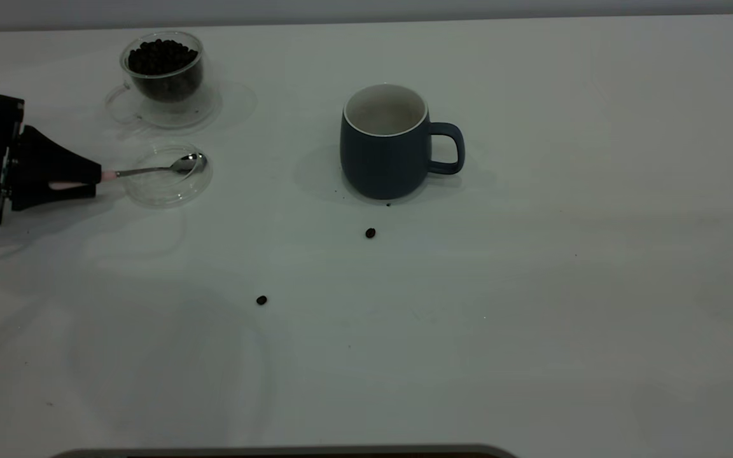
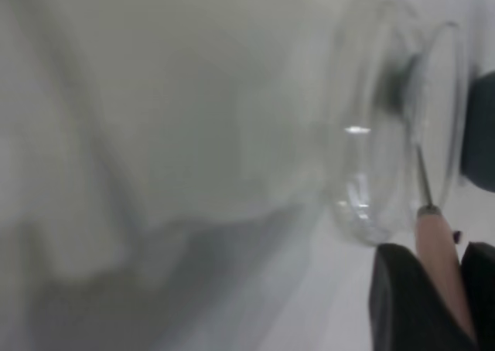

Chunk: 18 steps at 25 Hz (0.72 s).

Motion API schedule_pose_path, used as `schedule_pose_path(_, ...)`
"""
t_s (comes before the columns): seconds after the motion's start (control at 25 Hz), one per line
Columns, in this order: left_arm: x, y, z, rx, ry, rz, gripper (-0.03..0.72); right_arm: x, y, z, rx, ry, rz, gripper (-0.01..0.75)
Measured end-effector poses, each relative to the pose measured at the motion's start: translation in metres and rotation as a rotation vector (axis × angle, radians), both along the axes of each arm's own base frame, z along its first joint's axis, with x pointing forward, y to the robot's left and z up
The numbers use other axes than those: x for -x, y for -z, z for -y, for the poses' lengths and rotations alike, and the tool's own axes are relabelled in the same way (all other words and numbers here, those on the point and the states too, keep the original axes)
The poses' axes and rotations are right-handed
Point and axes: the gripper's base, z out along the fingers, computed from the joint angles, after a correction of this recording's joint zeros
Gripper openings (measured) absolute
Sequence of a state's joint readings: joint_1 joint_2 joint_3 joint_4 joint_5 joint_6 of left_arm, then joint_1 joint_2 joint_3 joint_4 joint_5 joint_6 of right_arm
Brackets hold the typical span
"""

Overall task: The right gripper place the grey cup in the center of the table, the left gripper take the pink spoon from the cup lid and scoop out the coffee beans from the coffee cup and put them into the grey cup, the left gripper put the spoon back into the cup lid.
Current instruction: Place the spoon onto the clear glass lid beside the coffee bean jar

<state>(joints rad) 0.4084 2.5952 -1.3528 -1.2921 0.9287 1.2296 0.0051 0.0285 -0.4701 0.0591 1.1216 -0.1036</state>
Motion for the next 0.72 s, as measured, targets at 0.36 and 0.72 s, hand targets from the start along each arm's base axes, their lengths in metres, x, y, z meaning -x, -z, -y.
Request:
schedule_pose_path(0.36,-0.001,0.000,-0.001,-0.012,0.007,0.013,0.477,0.000,0.000,0.000,0.000,0.000,0.000,0.590)
schedule_pose_path(0.72,-0.033,-0.051,-0.024,-0.199,0.157,0.096,0.516,0.000,0.000,0.000,0.000,0.000,0.000,0.590)
